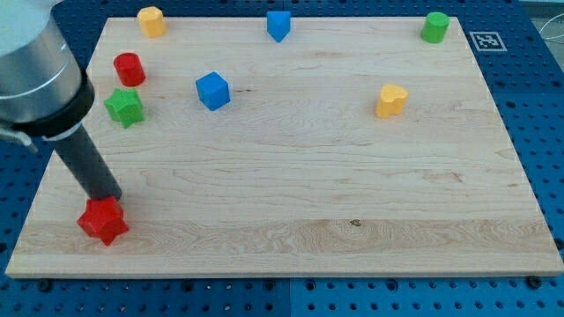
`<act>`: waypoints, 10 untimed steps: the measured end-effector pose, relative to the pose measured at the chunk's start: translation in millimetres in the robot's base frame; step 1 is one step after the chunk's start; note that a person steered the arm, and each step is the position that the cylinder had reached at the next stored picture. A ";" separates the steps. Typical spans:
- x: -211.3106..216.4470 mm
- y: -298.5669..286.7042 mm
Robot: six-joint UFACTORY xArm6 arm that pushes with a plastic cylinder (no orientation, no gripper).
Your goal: Slide the green star slightly up and left
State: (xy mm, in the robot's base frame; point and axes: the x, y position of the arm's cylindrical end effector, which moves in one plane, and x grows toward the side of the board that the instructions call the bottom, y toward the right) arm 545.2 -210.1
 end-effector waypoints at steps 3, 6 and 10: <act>-43.7 -15.1; -78.2 -16.0; -131.8 -3.5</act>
State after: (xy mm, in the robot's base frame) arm 413.4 -213.6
